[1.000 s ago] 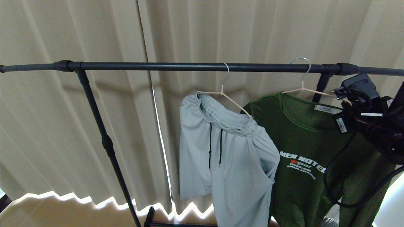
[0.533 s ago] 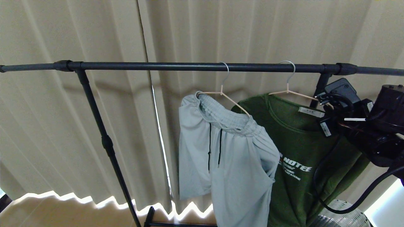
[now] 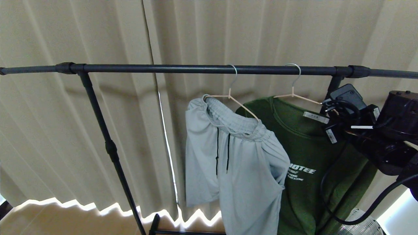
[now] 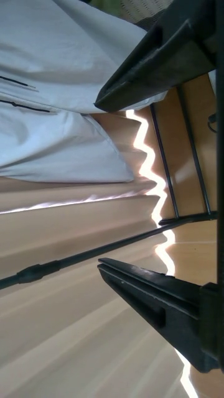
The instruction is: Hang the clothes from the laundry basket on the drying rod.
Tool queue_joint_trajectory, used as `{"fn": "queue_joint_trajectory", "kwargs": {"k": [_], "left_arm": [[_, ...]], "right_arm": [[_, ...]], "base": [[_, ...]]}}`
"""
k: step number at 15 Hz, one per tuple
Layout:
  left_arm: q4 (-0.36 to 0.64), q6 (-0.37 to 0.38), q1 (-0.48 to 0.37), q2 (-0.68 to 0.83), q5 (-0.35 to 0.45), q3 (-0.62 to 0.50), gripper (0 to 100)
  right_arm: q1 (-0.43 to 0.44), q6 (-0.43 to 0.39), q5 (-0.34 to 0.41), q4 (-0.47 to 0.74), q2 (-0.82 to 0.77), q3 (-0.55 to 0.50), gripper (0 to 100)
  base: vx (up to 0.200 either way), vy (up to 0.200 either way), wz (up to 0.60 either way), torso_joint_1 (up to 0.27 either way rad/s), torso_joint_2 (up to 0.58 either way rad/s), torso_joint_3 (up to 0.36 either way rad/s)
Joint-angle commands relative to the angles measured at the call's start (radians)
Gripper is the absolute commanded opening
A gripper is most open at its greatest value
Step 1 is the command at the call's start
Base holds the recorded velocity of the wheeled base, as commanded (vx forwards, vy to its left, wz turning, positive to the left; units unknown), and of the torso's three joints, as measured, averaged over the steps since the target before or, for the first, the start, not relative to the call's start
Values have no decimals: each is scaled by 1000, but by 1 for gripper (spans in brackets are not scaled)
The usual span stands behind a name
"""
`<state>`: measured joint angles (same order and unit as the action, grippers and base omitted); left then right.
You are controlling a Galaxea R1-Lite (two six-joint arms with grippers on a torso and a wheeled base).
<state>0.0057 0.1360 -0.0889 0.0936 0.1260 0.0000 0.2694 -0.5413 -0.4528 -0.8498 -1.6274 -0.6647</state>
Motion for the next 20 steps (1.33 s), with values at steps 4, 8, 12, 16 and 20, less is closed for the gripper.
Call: {"fn": "queue_joint_trajectory", "kwargs": {"k": [4,8,12,16,20], "left_arm": [[0,-1,0,1,0,0,100],[0,-4,0,1,0,0,100],[0,-6,0,1,0,0,100],[0,-6,0,1,0,0,100],[0,-6,0,0,0,0,100]], "right_arm": [[31,35,26,0,3,20,100],[53,81,152,-3,14,51,100],[53,80,315,-132,15,108,100],[53,83,399,-213,15,140,100],[51,178,510,-477,31,218,100]], "base": [[0,0,0,0,0,0],[0,0,0,0,0,0],[0,0,0,0,0,0],[0,0,0,0,0,0],[0,0,0,0,0,0]]}}
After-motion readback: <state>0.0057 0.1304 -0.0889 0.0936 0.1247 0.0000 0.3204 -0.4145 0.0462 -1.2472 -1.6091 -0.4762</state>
